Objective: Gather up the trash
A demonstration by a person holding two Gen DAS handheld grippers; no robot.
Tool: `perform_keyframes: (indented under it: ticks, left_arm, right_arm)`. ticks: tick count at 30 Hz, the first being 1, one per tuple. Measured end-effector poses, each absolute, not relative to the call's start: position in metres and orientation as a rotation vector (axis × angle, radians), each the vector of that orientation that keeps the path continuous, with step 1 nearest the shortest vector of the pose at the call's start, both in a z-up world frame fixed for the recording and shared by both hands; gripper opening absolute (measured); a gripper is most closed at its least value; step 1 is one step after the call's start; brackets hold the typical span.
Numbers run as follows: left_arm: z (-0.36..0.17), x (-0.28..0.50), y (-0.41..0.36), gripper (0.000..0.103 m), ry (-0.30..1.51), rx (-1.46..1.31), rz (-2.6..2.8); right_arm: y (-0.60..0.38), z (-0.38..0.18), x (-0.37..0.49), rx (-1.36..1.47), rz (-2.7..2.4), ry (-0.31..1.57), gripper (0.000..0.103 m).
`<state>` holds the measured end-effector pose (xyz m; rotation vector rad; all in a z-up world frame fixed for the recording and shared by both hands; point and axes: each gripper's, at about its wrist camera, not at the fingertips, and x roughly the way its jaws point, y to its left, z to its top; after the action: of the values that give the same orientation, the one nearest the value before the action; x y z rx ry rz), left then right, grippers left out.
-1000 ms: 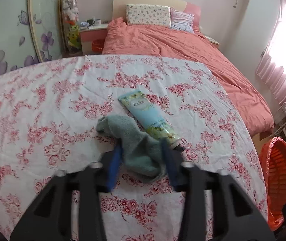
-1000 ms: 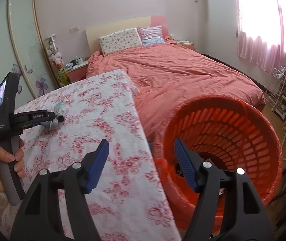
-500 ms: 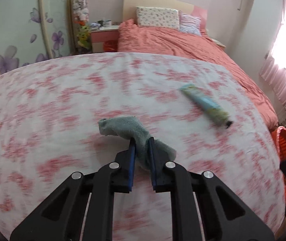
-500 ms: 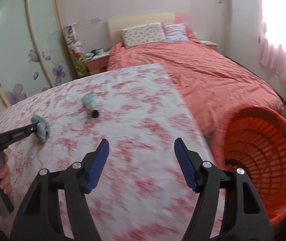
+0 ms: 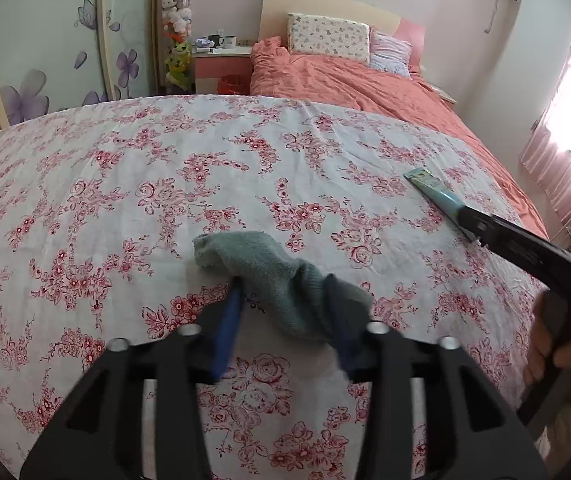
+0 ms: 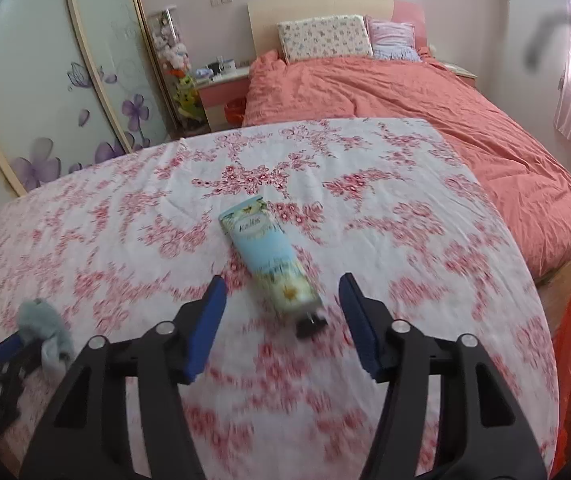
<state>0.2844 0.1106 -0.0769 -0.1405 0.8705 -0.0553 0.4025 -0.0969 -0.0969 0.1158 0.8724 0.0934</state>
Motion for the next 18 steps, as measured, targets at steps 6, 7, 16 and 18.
perform_keyframes:
  ticks: [6, 7, 16, 18]
  left_arm:
    - [-0.079, 0.286, 0.108, 0.052, 0.87, -0.138, -0.062]
    - [-0.079, 0.286, 0.108, 0.053, 0.872, -0.141, -0.062]
    - [-0.083, 0.276, 0.104, 0.072, 0.862, -0.148, -0.066]
    - [-0.085, 0.277, 0.1, 0.072, 0.866, -0.128, -0.058]
  right_arm:
    - [-0.089, -0.107, 0.416, 0.075, 0.075, 0.912, 0.037]
    - [-0.089, -0.107, 0.414, 0.069, 0.075, 0.911, 0.031]
    - [-0.121, -0.106, 0.35, 0.118, 0.018, 0.922, 0.027]
    - [-0.125, -0.106, 0.335, 0.106, 0.012, 0.919, 0.027]
